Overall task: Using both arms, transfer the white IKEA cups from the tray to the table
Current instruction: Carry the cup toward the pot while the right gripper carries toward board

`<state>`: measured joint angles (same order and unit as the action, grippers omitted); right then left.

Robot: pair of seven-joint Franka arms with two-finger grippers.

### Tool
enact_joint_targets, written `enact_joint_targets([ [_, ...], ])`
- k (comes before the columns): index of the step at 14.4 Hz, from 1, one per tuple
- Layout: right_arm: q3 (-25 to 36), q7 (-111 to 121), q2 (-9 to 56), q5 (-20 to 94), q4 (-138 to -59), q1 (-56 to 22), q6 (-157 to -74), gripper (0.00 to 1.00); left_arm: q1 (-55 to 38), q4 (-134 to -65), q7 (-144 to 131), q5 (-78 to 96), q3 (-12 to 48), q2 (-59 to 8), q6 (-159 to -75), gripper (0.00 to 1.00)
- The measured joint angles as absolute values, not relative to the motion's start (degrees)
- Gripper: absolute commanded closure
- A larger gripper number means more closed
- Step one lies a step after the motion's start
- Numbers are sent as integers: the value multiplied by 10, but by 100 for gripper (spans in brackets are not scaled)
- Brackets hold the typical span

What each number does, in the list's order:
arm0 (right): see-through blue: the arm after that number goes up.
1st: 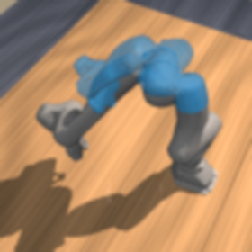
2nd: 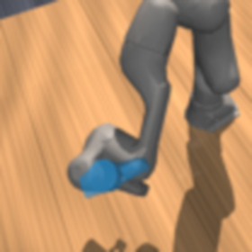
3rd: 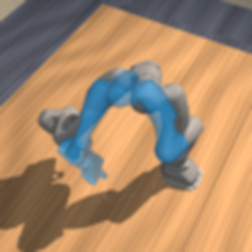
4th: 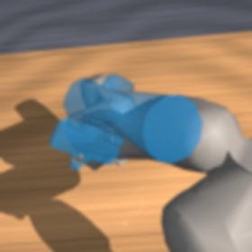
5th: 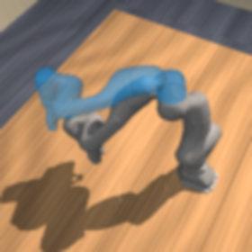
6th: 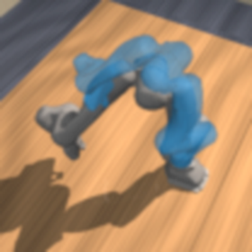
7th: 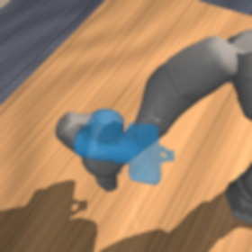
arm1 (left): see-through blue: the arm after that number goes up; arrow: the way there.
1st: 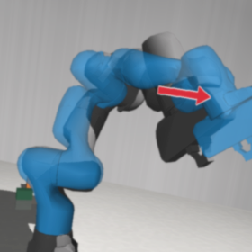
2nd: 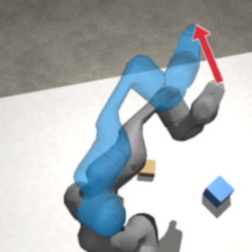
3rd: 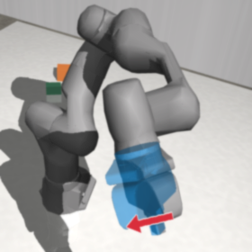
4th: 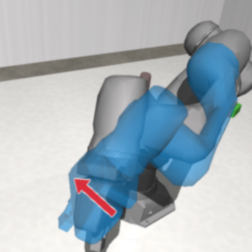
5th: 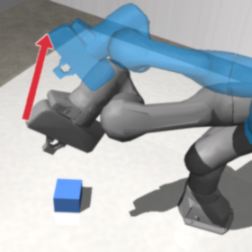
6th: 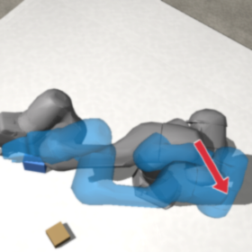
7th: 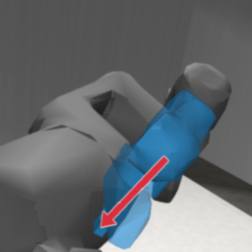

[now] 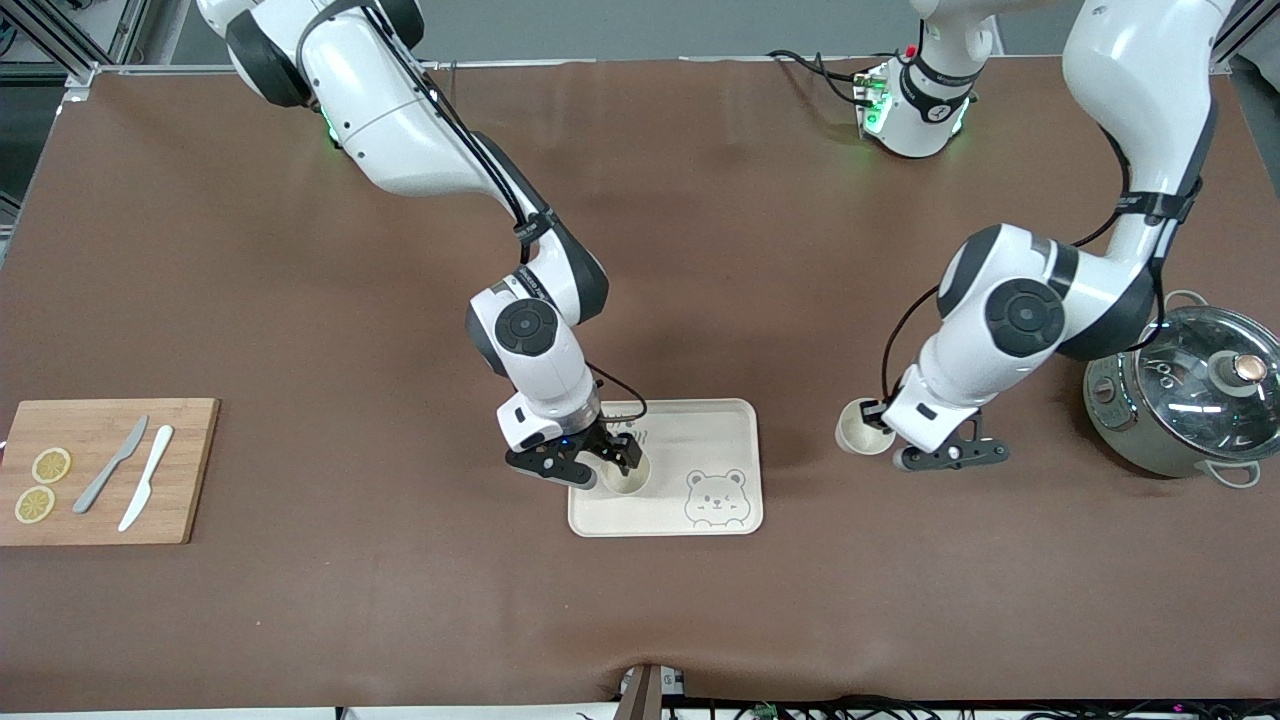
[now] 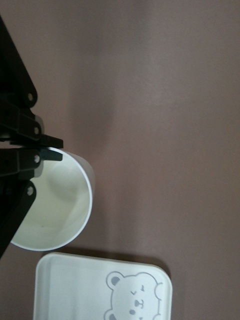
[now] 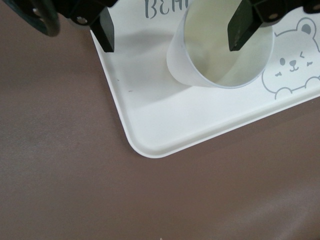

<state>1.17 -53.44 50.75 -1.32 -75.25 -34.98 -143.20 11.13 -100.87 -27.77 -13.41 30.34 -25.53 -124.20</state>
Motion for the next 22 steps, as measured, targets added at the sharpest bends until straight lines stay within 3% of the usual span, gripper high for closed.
enact_joint_targets([
  [5, 24, -537, 524, -14, -741, -361, -1432, 0, 150, -1103, -139, -43, 273, -163, -1237, 100],
  [10, 25, -537, 527, -14, -740, -363, -1432, 0, 171, -1180, -129, -43, 269, -132, -1283, 100],
  [12, 25, -538, 527, -14, -739, -364, -1432, 31, 175, -1226, -129, -38, 269, -128, -1345, 100],
  [14, 25, -538, 527, -14, -739, -364, -1432, 52, 175, -1267, -129, -31, 269, -127, -1403, 100],
  [16, 25, -539, 527, -14, -739, -364, -1432, 63, 175, -1296, -129, -31, 269, -126, -1441, 100],
  [19, 26, -541, 527, -14, -739, -364, -1432, 90, 176, -1327, -129, -31, 269, -122, -1484, 100],
  [22, 26, -541, 527, -14, -739, -364, -1432, 100, 176, -1342, -129, -31, 269, -122, -1507, 100],
])
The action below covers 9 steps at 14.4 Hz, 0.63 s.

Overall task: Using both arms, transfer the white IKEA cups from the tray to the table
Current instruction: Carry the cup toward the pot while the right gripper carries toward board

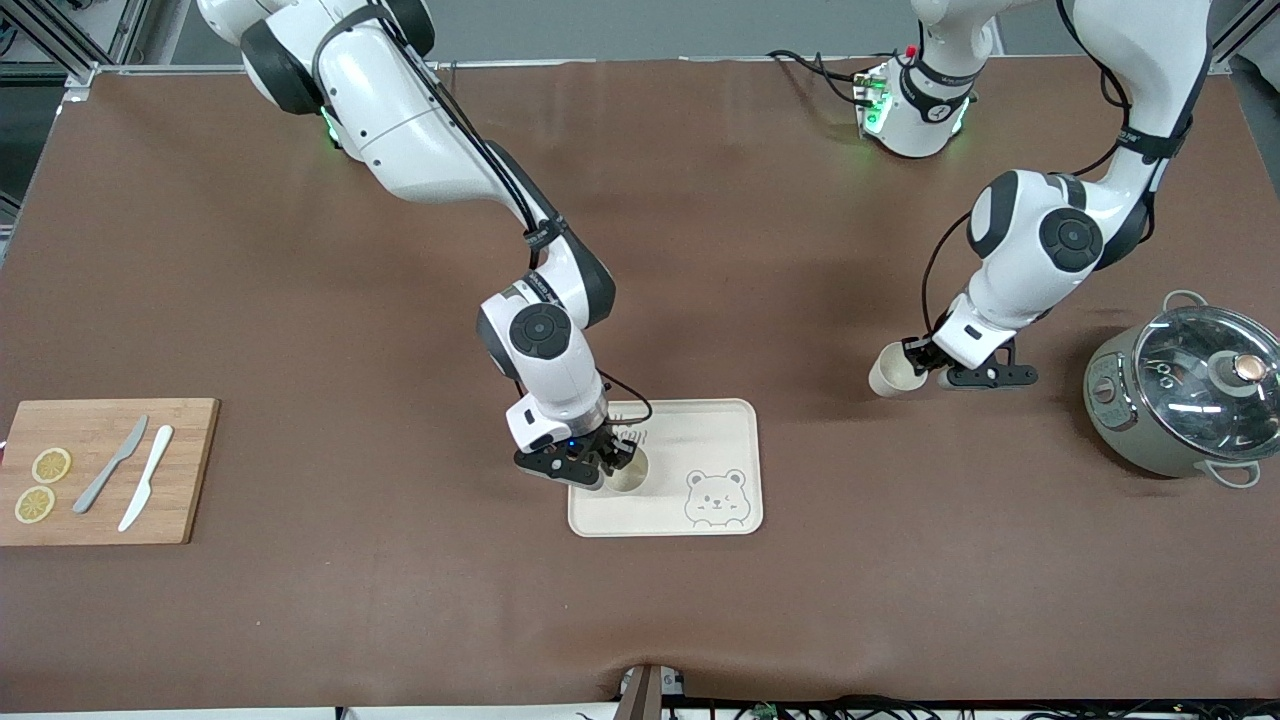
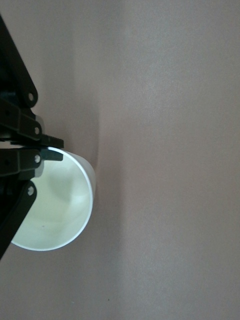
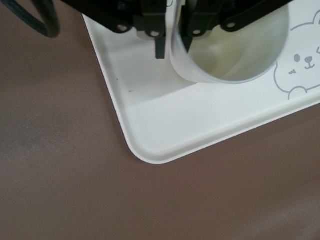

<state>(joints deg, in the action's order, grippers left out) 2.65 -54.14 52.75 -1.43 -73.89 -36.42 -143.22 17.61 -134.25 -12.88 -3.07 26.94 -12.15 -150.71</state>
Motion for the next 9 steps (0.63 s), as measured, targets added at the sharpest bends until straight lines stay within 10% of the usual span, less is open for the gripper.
enact_joint_targets([
  [9, 33, -542, 525, -14, -723, -364, -1431, 100, 197, -1360, -93, -30, 269, -128, -1538, 100],
])
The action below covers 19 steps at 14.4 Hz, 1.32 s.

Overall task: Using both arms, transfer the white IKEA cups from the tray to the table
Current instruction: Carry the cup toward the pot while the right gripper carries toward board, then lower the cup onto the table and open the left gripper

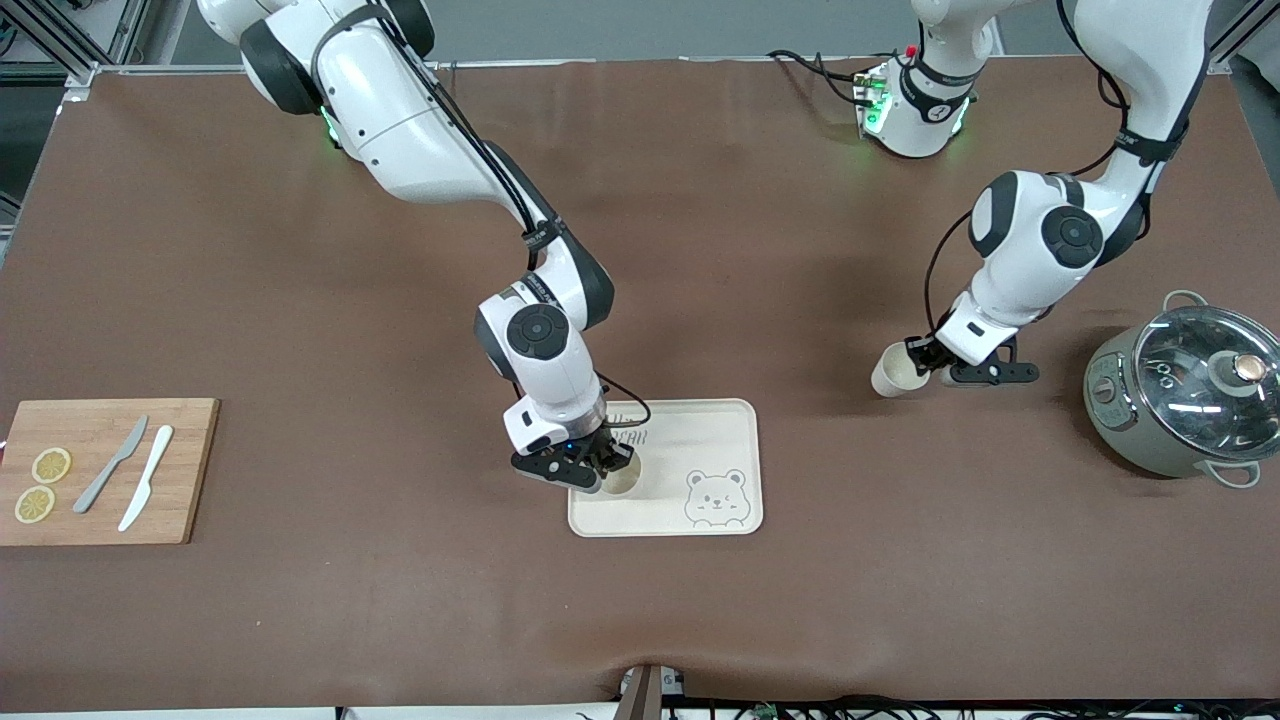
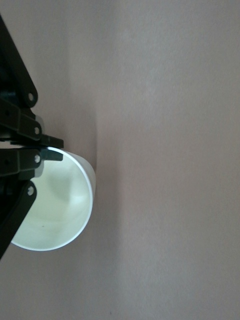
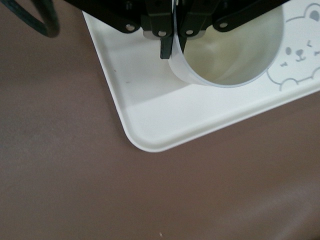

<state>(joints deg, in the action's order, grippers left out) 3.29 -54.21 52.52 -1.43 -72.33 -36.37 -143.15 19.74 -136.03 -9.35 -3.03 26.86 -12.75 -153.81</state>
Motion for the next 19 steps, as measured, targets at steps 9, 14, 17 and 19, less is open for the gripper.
enact_joint_targets([
  [9, 40, -428, 411, -14, -739, -299, -1284, 100, 216, -1363, -69, -30, 268, -153, -1572, 19],
  [14, 42, -305, 341, -14, -841, -236, -1288, 100, 216, -1362, -69, -30, 268, -154, -1574, 0],
  [17, 42, -240, 313, -14, -874, -205, -1289, 100, 216, -1355, -71, -30, 268, -152, -1575, 0],
  [19, 42, -199, 298, -13, -893, -183, -1289, 100, 216, -1346, -77, -30, 268, -145, -1566, 0],
])
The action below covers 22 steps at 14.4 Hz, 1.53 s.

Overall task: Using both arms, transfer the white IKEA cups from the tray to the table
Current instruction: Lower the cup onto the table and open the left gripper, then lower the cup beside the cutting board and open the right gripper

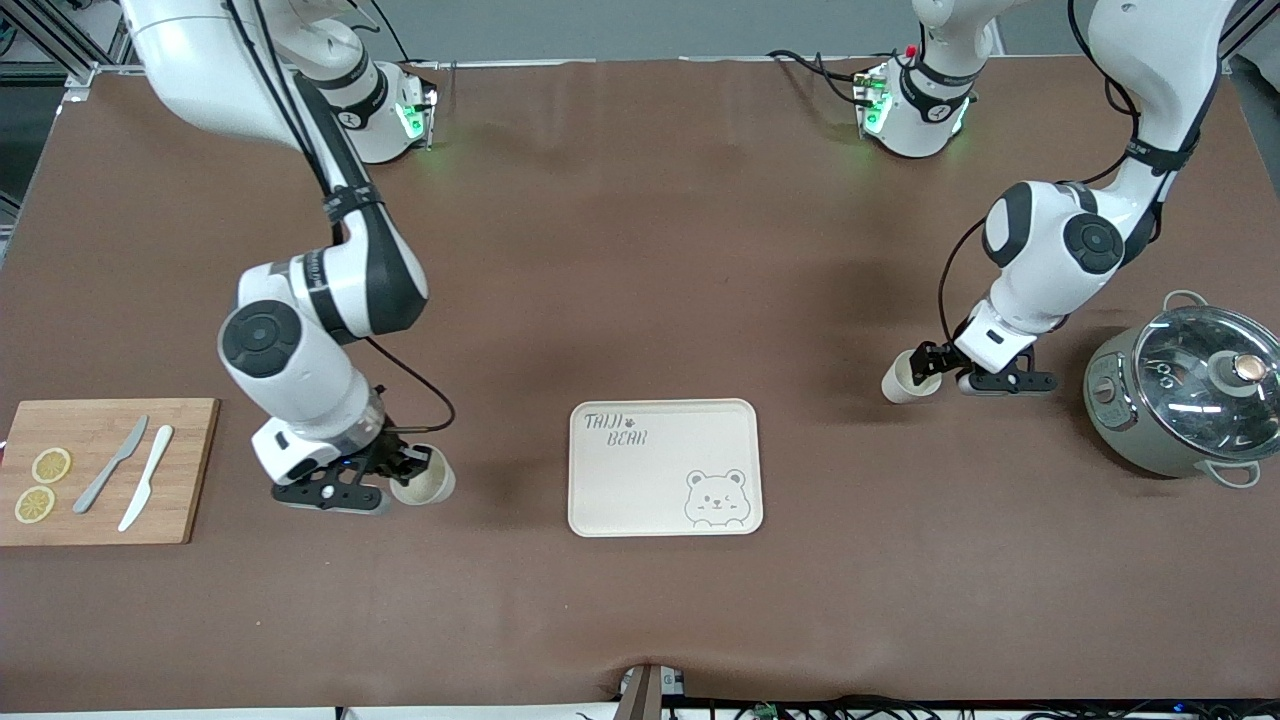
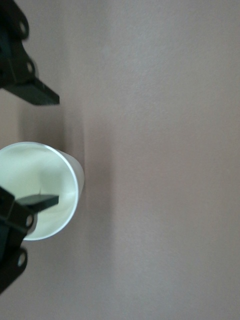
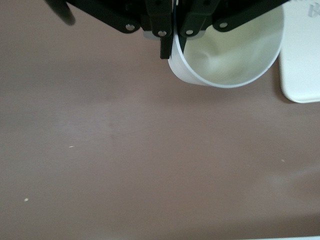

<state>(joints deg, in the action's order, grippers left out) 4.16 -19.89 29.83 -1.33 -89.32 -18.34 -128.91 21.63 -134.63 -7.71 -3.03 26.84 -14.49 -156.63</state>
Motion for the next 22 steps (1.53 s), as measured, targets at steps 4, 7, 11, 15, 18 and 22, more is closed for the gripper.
enact_joint_targets([
  [4, 41, -88, 283, 25, -922, -133, -1295, 100, 208, -1301, -106, -30, 270, -123, -1474, 0],
  [7, 41, -1, 279, 58, -940, -96, -1301, 100, 174, -1219, -149, -30, 271, -110, -1345, 0],
  [11, 41, 72, 279, 63, -997, -64, -1386, 100, 64, -1100, -158, -29, 177, -109, -1214, 0],
  [15, 39, 93, 283, 64, -1067, -57, -1495, 100, 0, -1028, -156, -29, 101, -110, -1194, 0],
  [18, 35, 94, 299, 64, -1082, -57, -1532, 100, -12, -952, -124, -28, 82, -109, -1105, 0],
  [22, 35, 95, 319, 64, -1084, -57, -1553, 100, -42, -846, -76, -17, 41, -105, -972, 0],
])
